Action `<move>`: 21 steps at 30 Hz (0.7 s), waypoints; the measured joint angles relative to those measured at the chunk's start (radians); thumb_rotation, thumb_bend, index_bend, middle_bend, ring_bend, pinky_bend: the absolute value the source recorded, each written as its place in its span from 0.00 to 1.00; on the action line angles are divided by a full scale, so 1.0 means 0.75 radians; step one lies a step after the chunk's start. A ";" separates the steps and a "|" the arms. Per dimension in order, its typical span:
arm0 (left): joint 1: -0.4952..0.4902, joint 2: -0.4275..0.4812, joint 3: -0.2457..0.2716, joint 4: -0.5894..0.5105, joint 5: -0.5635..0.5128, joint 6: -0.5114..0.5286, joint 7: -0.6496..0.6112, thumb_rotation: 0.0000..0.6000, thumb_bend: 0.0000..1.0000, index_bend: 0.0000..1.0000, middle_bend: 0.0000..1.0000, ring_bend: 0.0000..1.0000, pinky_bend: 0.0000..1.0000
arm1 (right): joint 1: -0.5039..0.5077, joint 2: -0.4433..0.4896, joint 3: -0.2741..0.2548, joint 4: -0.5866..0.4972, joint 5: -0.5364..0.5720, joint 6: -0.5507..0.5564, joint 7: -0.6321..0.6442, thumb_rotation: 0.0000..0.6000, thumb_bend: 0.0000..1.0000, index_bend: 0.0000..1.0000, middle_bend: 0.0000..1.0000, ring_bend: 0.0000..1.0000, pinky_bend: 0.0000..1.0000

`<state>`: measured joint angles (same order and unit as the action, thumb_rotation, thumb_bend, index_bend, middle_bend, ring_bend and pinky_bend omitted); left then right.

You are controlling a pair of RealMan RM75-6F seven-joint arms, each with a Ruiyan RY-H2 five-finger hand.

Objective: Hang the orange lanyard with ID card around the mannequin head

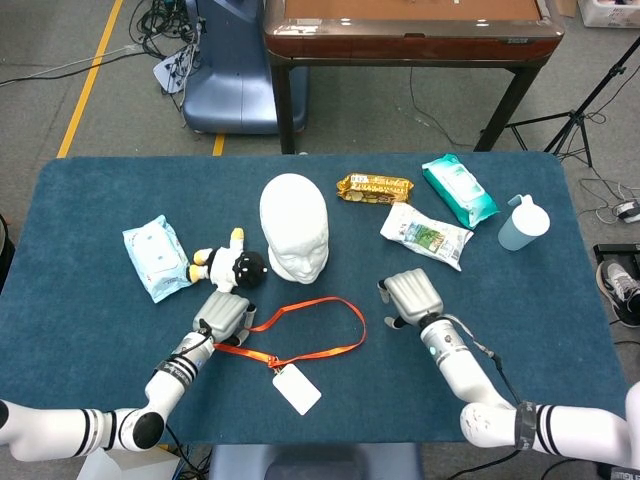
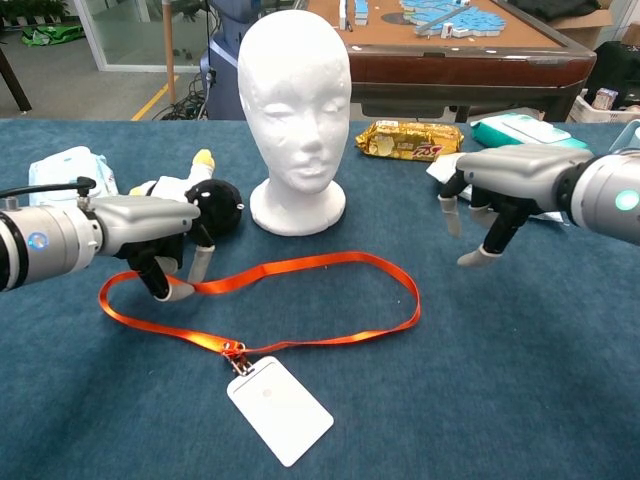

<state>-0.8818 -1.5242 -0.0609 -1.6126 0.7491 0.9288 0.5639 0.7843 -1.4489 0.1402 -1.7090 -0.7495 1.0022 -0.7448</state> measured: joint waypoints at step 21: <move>0.004 0.005 0.006 -0.034 0.022 0.011 0.000 1.00 0.37 0.59 1.00 1.00 0.99 | 0.159 -0.300 0.059 0.201 0.250 0.122 -0.150 1.00 0.19 0.56 0.93 0.96 1.00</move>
<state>-0.8790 -1.5205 -0.0566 -1.6378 0.7653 0.9369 0.5639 0.9034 -1.6739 0.1843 -1.5587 -0.5621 1.0937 -0.8573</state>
